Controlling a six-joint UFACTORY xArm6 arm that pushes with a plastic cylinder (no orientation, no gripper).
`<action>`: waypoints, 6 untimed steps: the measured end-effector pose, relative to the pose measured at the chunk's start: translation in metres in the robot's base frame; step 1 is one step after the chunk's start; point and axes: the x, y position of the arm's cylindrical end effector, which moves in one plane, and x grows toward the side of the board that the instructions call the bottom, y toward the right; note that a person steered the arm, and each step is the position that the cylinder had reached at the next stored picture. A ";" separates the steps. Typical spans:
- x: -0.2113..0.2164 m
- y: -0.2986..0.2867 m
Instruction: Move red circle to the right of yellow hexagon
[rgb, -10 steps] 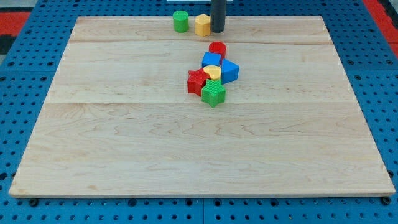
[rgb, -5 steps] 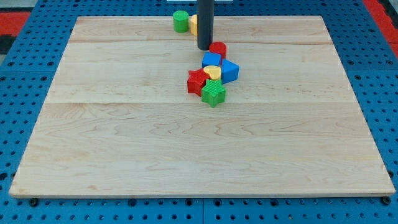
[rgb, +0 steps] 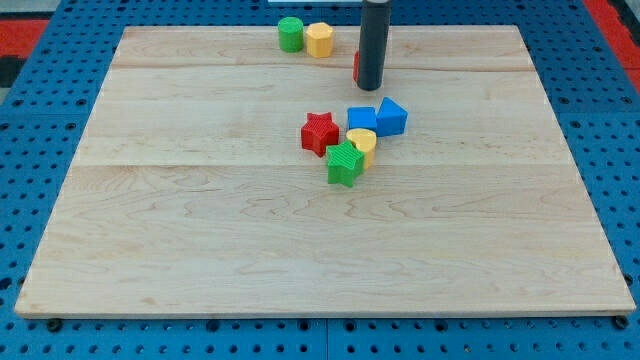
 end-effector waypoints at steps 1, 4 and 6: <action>-0.007 0.017; -0.061 0.009; -0.075 0.031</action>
